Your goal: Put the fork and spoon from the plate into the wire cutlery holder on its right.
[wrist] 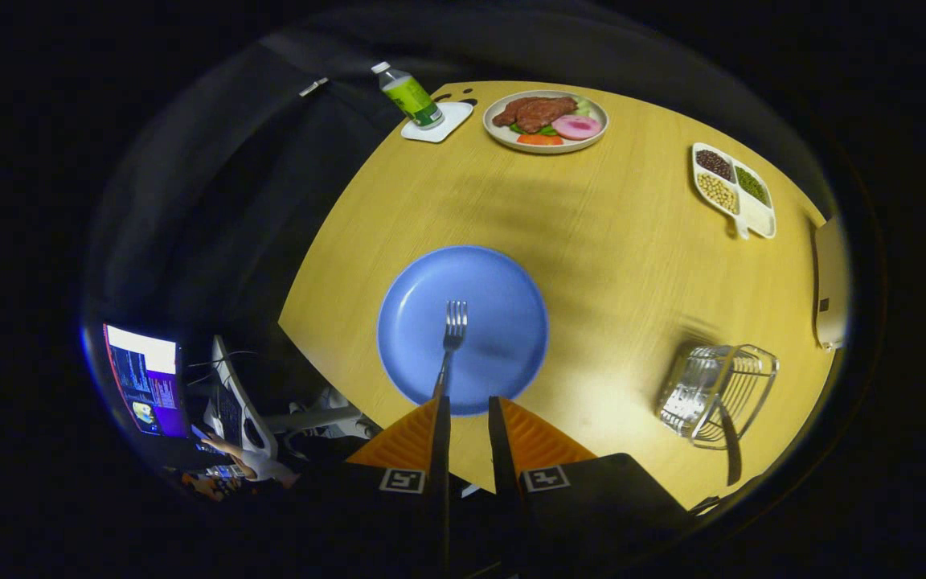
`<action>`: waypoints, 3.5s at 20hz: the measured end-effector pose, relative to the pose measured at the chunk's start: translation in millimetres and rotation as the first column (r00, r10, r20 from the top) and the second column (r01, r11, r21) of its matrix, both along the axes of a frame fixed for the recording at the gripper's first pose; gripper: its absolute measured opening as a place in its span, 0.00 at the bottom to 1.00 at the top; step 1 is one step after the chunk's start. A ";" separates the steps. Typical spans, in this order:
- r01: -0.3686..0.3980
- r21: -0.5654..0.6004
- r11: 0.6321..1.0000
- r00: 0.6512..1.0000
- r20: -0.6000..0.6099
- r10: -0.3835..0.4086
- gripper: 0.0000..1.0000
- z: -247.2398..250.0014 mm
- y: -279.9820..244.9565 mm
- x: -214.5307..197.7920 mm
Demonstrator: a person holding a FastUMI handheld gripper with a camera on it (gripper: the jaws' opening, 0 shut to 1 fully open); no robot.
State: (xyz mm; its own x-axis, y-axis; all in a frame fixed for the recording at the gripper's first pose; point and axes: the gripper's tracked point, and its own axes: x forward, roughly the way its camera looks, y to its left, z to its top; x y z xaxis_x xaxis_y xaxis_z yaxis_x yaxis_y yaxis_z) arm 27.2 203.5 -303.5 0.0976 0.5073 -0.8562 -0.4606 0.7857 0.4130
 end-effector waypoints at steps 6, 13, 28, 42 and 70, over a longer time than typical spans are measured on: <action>0.022 -0.114 0.993 0.998 -0.060 -0.029 0.29 -69.5 47.7 -5.9; 0.027 -0.245 0.969 0.997 -0.066 -0.045 0.29 -108.2 62.7 2.0; 0.044 -0.042 0.998 0.999 -0.030 -0.045 0.05 -9.3 32.5 25.7; -0.027 -0.251 0.968 0.991 -0.136 -0.008 0.05 40.7 -187.7 39.7; -0.406 -0.492 0.770 0.850 -0.512 0.122 0.11 -44.0 -231.7 77.3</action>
State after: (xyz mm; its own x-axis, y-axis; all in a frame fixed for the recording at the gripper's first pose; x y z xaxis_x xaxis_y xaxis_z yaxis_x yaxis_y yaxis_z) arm 104.5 -28.3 -347.4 -0.4096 -0.1337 -0.9024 -0.5727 0.8077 0.1403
